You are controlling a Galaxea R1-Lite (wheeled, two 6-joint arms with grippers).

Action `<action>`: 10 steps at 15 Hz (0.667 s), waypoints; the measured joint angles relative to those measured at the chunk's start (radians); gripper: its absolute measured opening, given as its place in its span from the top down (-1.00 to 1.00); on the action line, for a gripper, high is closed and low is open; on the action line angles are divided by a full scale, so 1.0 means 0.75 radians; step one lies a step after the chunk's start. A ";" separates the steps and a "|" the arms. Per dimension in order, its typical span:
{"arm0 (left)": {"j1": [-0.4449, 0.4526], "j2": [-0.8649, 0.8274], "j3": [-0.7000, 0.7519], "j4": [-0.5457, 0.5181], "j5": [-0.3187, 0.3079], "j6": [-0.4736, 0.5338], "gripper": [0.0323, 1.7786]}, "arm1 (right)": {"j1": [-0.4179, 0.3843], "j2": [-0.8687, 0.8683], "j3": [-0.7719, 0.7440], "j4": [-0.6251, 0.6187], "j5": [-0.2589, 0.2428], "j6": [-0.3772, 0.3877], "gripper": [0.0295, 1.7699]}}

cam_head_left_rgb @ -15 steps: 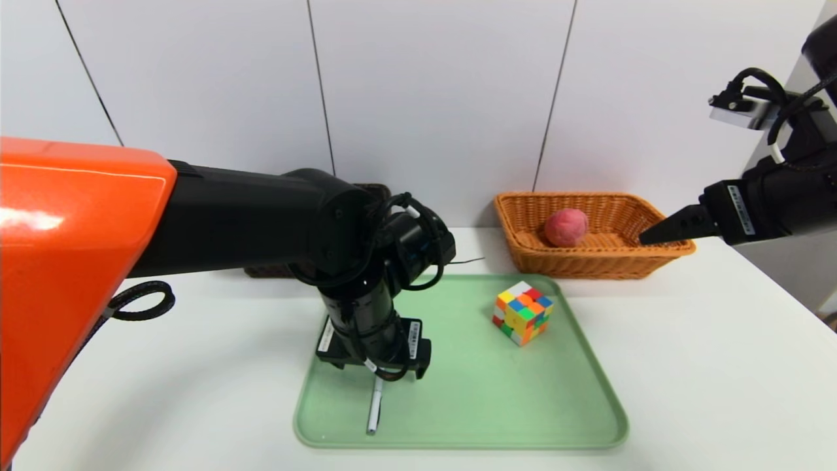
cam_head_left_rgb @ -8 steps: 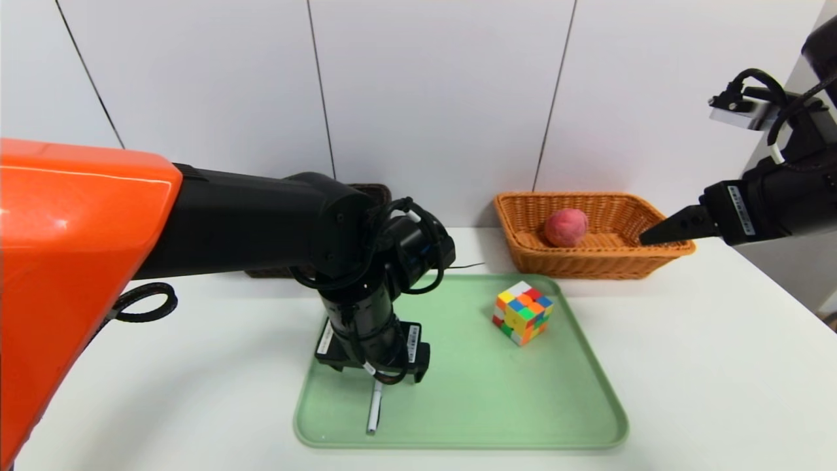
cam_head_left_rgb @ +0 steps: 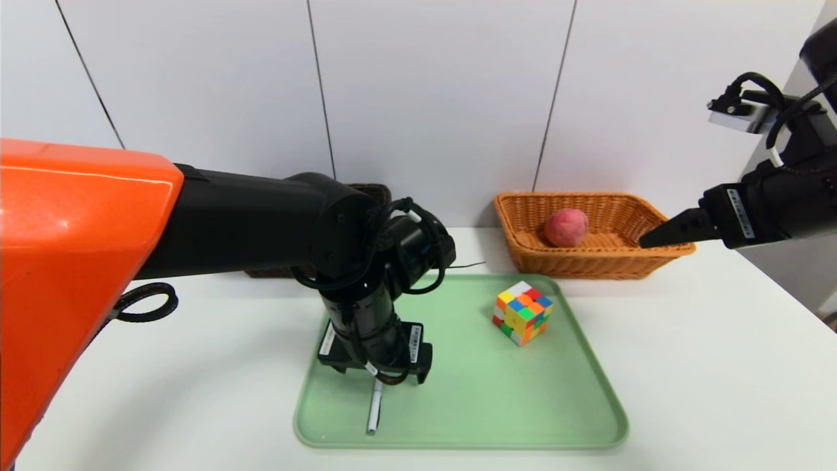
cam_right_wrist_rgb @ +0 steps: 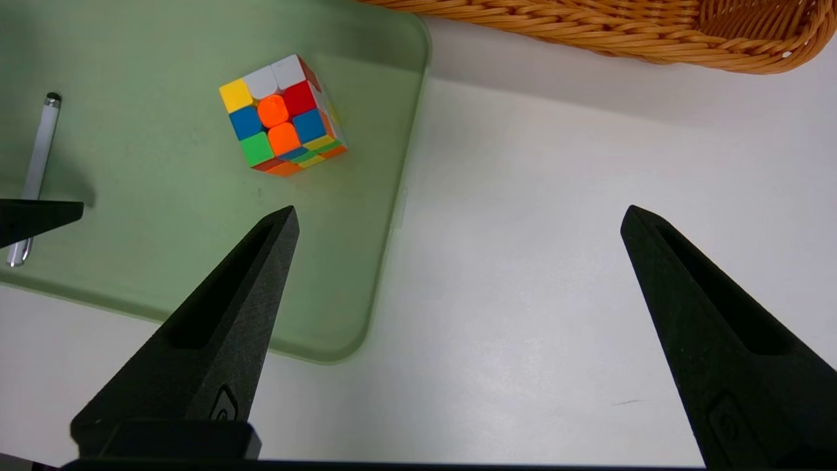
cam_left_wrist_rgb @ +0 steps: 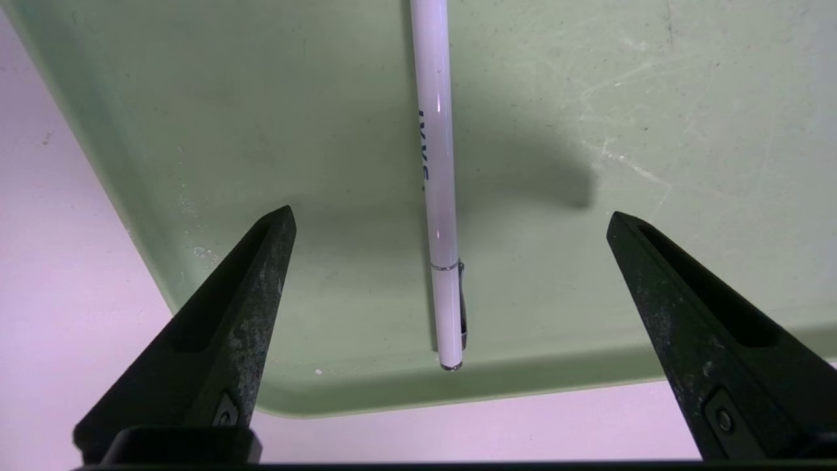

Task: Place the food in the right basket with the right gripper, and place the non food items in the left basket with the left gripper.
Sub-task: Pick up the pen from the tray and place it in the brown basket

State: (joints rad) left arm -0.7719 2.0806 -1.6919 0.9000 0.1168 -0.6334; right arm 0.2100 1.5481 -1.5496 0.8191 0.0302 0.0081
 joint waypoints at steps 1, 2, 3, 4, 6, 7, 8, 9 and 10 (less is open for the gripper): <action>0.000 0.000 0.001 -0.003 -0.003 0.000 -0.90 | 0.000 -0.001 0.001 0.000 0.000 0.000 -0.92; 0.001 0.001 0.005 -0.005 -0.004 -0.001 -0.90 | 0.000 -0.001 0.002 0.000 0.000 0.000 -0.92; 0.001 0.003 0.011 -0.007 -0.003 0.000 -0.90 | 0.000 -0.001 0.003 0.000 0.000 -0.001 -0.92; 0.001 0.006 0.015 -0.008 -0.001 -0.001 -0.90 | 0.000 -0.001 0.003 0.000 0.000 -0.001 -0.92; 0.001 0.012 0.019 -0.008 0.005 0.001 -0.90 | 0.000 -0.002 0.003 0.000 0.000 -0.001 -0.92; 0.001 0.015 0.020 -0.008 0.008 0.001 -0.90 | 0.000 -0.003 0.003 0.000 -0.001 -0.001 -0.92; 0.001 0.018 0.020 -0.008 0.009 0.003 -0.90 | 0.000 -0.003 0.003 0.000 0.000 -0.003 -0.92; 0.001 0.020 0.020 -0.008 0.009 0.003 -0.90 | 0.001 -0.003 0.003 0.001 0.000 -0.003 -0.92; 0.000 0.024 0.019 -0.008 0.010 0.004 -0.90 | 0.001 -0.003 0.003 0.000 -0.001 -0.004 -0.92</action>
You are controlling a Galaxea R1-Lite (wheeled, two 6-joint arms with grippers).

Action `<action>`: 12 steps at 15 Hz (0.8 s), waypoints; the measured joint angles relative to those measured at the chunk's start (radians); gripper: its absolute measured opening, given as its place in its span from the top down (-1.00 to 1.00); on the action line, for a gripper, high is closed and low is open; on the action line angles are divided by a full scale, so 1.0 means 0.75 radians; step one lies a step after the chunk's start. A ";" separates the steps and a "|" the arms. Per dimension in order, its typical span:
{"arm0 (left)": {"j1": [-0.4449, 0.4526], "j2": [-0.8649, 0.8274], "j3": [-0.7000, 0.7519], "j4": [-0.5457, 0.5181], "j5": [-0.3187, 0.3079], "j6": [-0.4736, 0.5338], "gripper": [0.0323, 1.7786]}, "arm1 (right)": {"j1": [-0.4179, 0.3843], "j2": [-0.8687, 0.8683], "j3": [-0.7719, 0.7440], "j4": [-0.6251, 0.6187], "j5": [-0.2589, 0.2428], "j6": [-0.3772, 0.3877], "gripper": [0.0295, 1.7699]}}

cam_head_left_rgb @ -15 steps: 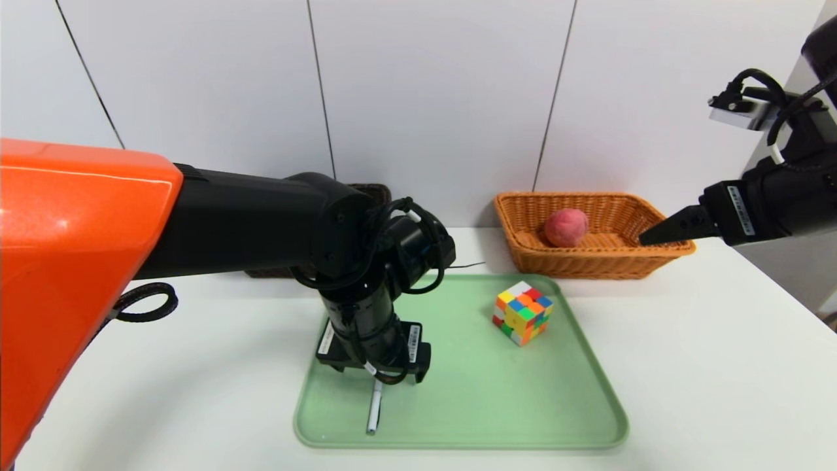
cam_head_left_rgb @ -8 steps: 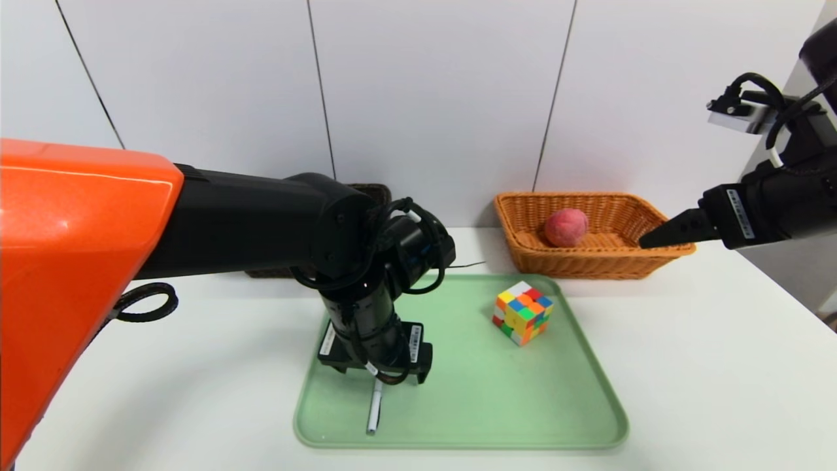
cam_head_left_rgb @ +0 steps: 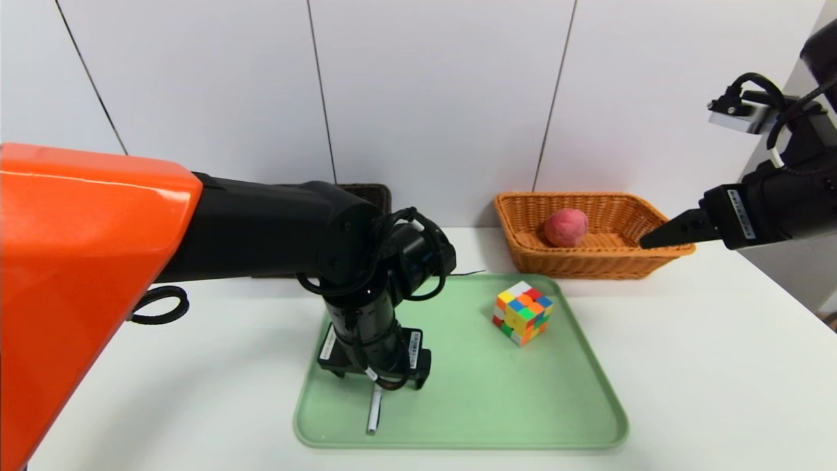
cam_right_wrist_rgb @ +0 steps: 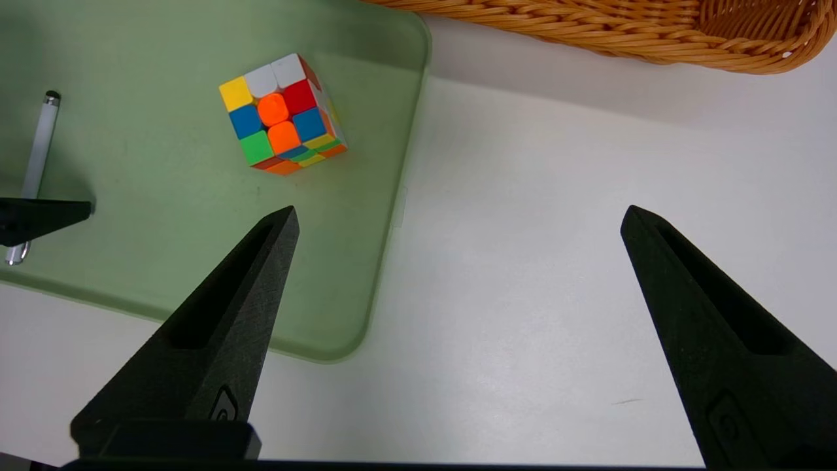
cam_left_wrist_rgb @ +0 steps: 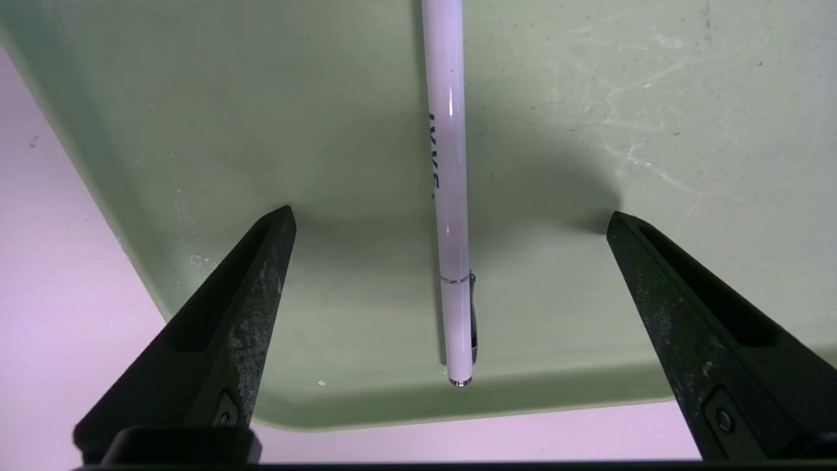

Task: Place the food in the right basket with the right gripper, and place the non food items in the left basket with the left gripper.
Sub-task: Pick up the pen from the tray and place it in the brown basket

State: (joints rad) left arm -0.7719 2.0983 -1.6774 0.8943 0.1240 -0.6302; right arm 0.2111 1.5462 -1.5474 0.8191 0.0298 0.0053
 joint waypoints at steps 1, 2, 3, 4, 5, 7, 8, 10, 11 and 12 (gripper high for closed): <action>0.001 0.003 -0.001 0.001 0.001 0.001 -0.90 | 0.000 0.000 0.000 0.000 0.001 0.001 -0.92; 0.000 0.005 -0.001 0.001 0.003 0.001 -0.90 | 0.000 0.000 0.001 0.000 0.000 0.001 -0.92; 0.000 0.007 -0.003 0.001 0.005 0.001 -0.90 | 0.000 0.000 0.003 0.001 0.001 0.001 -0.92; 0.000 0.010 -0.003 0.001 0.006 0.001 -0.90 | 0.000 0.000 0.003 -0.001 0.001 0.001 -0.92; 0.000 0.012 -0.006 0.001 0.006 0.001 -0.90 | 0.000 0.000 0.003 -0.001 0.001 0.001 -0.92; 0.001 0.014 -0.007 0.001 0.005 0.001 -0.90 | 0.000 0.001 0.003 -0.001 0.001 0.000 -0.92; 0.001 0.015 -0.008 0.001 0.006 0.001 -0.90 | 0.000 0.002 0.003 0.000 0.001 0.001 -0.92; 0.001 0.016 -0.008 0.001 0.005 0.000 -0.90 | 0.001 0.002 0.003 -0.003 0.001 0.000 -0.92; 0.001 0.016 -0.008 0.001 0.005 0.001 -0.90 | 0.001 0.003 0.003 -0.002 0.001 -0.001 -0.92; 0.001 0.016 -0.008 0.001 0.006 0.001 -0.90 | 0.000 0.003 0.002 -0.003 0.001 -0.002 -0.92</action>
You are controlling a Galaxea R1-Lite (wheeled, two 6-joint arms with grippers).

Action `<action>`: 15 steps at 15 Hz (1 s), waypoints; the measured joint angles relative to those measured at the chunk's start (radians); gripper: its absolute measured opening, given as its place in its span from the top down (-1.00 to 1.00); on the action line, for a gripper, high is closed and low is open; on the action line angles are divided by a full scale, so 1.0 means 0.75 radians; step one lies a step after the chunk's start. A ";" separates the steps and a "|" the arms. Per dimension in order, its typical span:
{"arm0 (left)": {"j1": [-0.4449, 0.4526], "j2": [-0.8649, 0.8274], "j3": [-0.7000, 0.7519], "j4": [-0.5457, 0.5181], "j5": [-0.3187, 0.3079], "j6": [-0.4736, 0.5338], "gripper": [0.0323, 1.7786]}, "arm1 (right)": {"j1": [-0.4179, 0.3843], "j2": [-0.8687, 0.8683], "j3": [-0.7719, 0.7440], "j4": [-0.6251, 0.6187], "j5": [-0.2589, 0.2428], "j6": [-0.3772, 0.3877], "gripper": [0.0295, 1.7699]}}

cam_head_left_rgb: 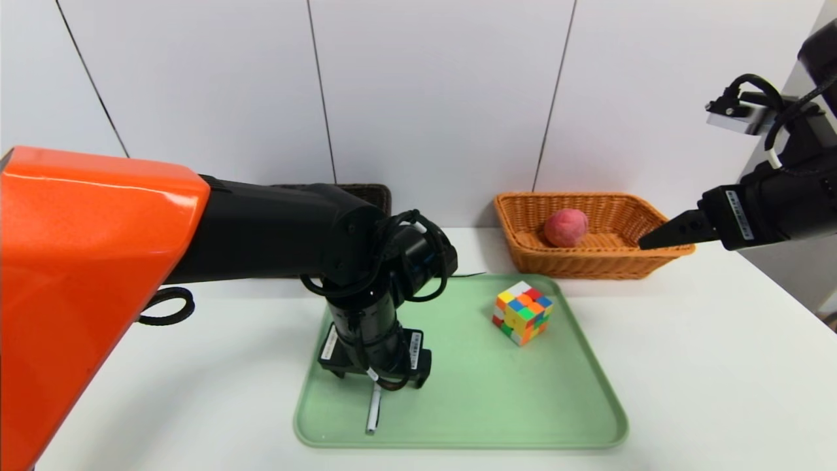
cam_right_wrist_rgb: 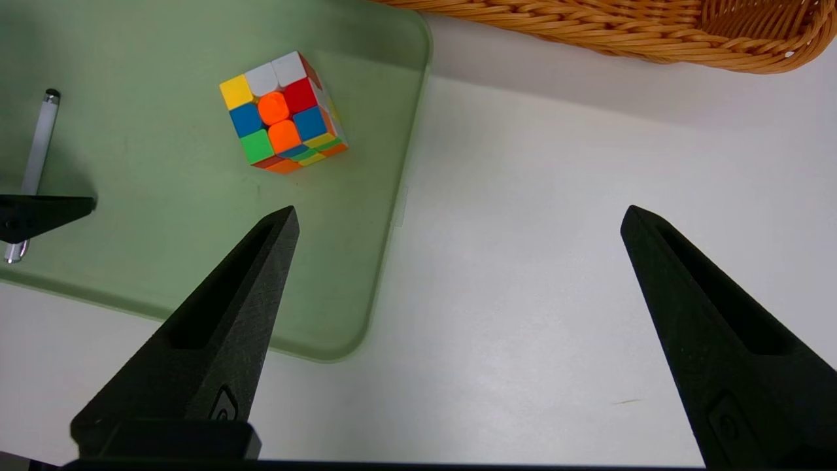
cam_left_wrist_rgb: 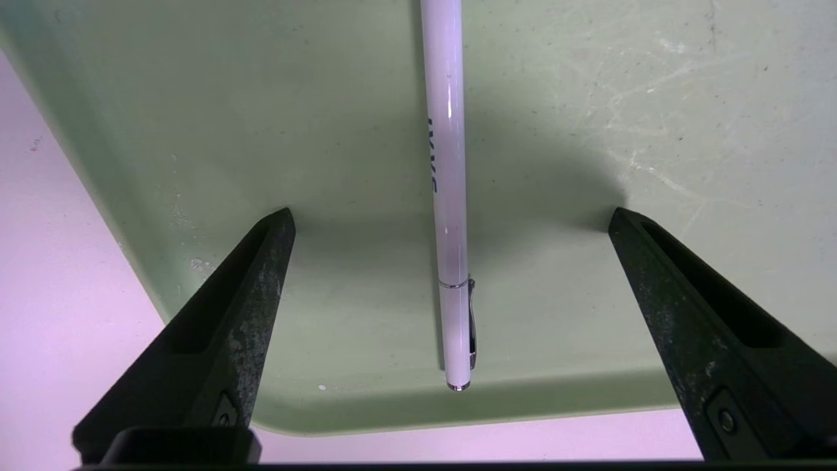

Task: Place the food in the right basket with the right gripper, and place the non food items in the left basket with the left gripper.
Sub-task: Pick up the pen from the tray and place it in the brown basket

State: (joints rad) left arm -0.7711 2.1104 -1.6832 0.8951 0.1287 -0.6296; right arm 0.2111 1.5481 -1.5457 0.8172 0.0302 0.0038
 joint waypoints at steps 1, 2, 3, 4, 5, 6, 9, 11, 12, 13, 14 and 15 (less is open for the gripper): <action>0.001 0.001 0.001 0.000 0.001 -0.001 -0.76 | 0.001 0.000 0.000 0.001 -0.001 0.001 -0.92; 0.001 0.001 0.001 -0.001 0.003 0.000 -0.57 | 0.000 -0.001 -0.001 0.001 -0.001 0.001 -0.92; 0.001 0.001 0.001 0.000 0.003 0.000 -0.37 | 0.000 -0.001 -0.001 0.001 0.000 0.001 -0.92; 0.001 0.001 0.000 -0.001 0.004 0.000 -0.24 | 0.000 -0.001 -0.001 0.001 0.000 0.001 -0.92; 0.001 0.001 -0.001 -0.002 0.005 0.001 -0.10 | 0.000 -0.003 -0.001 0.001 -0.001 0.001 -0.92; 0.001 0.002 -0.001 -0.002 0.005 -0.001 0.02 | 0.001 -0.004 -0.001 0.001 0.000 0.001 -0.92; 0.002 0.005 -0.001 -0.004 0.005 -0.001 0.93 | 0.004 -0.009 -0.002 0.001 0.001 -0.001 -0.92; 0.001 0.008 -0.002 -0.015 0.004 -0.002 0.97 | 0.008 -0.012 -0.003 0.001 0.001 -0.001 -0.92; 0.001 0.010 -0.003 -0.020 0.004 -0.001 0.97 | 0.009 -0.013 -0.003 0.001 0.003 -0.001 -0.92; 0.001 0.011 -0.003 -0.020 0.003 -0.001 0.97 | 0.010 -0.014 -0.003 0.001 0.002 -0.001 -0.92; 0.001 0.011 -0.003 -0.021 0.003 -0.002 0.97 | 0.010 -0.016 -0.003 0.003 0.001 -0.001 -0.92; 0.001 0.009 -0.003 -0.020 0.003 -0.002 0.97 | 0.010 -0.018 -0.003 0.003 0.002 -0.001 -0.92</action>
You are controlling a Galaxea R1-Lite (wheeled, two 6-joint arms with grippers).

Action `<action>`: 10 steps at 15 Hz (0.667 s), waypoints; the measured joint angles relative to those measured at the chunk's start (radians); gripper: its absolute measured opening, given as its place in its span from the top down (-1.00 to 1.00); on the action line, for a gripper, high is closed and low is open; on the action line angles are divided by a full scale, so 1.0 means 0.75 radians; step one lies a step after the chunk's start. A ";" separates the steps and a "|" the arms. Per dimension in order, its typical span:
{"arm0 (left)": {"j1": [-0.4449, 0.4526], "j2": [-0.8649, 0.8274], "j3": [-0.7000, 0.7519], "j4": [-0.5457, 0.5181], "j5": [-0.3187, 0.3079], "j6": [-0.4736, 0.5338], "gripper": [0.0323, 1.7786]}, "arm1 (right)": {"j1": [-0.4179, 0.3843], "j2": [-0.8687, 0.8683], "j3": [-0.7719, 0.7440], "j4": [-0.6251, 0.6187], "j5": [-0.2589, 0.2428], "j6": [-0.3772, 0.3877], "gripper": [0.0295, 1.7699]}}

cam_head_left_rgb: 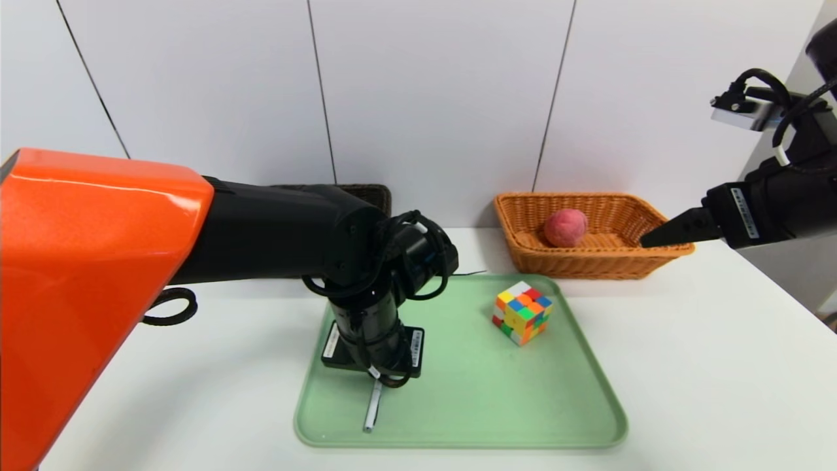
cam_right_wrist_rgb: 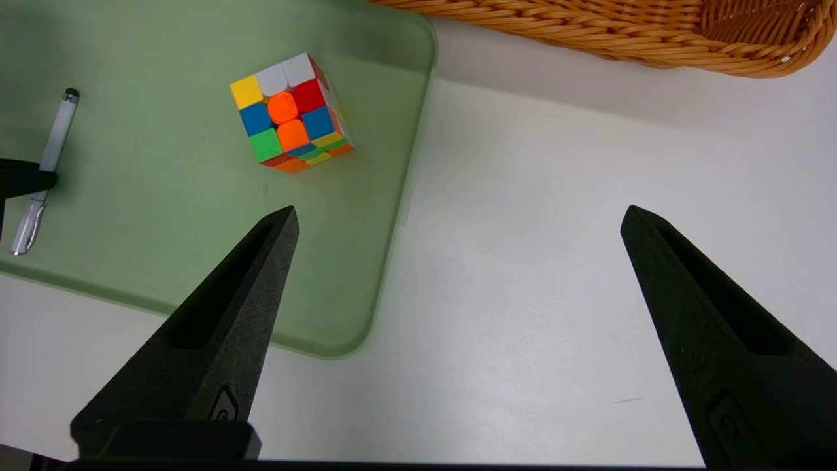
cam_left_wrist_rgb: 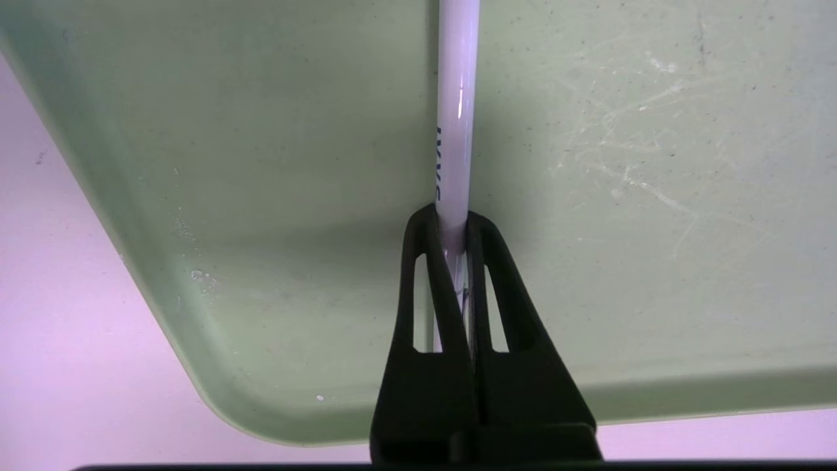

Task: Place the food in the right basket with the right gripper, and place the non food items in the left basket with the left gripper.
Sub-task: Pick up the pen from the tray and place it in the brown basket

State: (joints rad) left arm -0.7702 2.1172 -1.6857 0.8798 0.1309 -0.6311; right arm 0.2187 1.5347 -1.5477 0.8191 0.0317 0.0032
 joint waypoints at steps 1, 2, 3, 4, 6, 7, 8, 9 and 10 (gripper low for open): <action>0.000 -0.006 0.000 0.001 -0.001 0.001 0.97 | 0.000 -0.002 0.000 -0.001 0.000 0.000 -0.92; 0.000 -0.015 0.000 0.002 -0.001 0.003 0.97 | 0.001 -0.003 0.001 0.000 -0.001 0.000 -0.92; -0.001 -0.026 -0.014 0.010 0.005 0.012 0.97 | 0.002 -0.005 0.001 -0.001 -0.001 0.000 -0.92; -0.003 -0.042 -0.033 0.014 0.014 0.024 0.97 | 0.003 -0.005 0.003 0.001 0.000 -0.001 -0.92; -0.008 -0.074 -0.063 0.016 0.027 0.047 0.97 | 0.005 -0.007 0.007 0.000 0.000 0.001 -0.92; -0.016 -0.090 -0.071 0.015 0.029 0.055 0.97 | 0.005 -0.008 0.009 0.000 0.001 0.001 -0.92; -0.026 -0.105 -0.075 0.013 0.029 0.056 0.97 | 0.006 -0.009 0.010 0.000 0.000 0.001 -0.92; -0.039 -0.125 -0.079 0.001 0.028 0.053 0.97 | 0.005 -0.010 0.012 0.001 0.000 0.001 -0.92; -0.054 -0.148 -0.085 -0.014 0.023 0.049 0.97 | 0.005 -0.013 0.015 0.001 0.000 0.001 -0.92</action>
State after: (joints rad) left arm -0.8104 2.0066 -1.7491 0.8694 0.1481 -0.5940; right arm 0.2221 1.5249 -1.5364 0.8196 0.0317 0.0043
